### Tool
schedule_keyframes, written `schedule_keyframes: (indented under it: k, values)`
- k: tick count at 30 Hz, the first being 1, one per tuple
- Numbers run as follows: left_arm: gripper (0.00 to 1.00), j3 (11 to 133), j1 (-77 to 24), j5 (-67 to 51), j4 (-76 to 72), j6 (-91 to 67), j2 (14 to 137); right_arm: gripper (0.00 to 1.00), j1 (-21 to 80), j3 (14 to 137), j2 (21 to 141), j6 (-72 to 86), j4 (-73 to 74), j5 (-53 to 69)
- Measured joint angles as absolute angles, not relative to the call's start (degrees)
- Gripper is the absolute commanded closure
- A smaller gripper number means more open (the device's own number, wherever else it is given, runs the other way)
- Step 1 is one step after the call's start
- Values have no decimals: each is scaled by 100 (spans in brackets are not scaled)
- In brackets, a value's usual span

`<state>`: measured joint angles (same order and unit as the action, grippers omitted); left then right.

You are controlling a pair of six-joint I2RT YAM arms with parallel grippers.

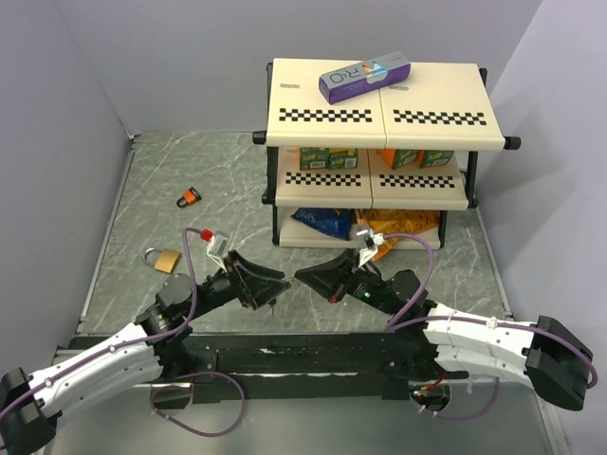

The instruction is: Unlock with the key

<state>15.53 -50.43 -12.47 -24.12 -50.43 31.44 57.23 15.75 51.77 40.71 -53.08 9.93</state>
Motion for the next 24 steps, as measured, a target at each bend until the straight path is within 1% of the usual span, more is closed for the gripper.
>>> schedule_keyframes:
  k: [3, 5, 7, 12, 18, 24]
  values:
    - [47, 1507, -5046, -1205, -2821, -5240, 3387, 100, 5723, 1553, 5177, 4112, -5513, 816]
    - [55, 1500, -5046, -1162, -3041, -5339, 3489, 100, 5723, 1553, 5179, 4132, -5629, 744]
    - [59, 1490, -5050, -1120, -3251, -5417, 3516, 100, 5723, 1553, 5183, 4156, -5736, 668]
    - [59, 1479, -5068, -1061, -3544, -5496, 3562, 100, 5723, 1542, 5192, 4200, -5793, 587]
    - [62, 1479, -5072, -1066, -3667, -5520, 3723, 100, 5723, 1542, 5256, 4239, -5826, 558]
    - [70, 1479, -5085, -1070, -3719, -5518, 3918, 100, 5723, 1540, 5301, 4257, -5819, 552]
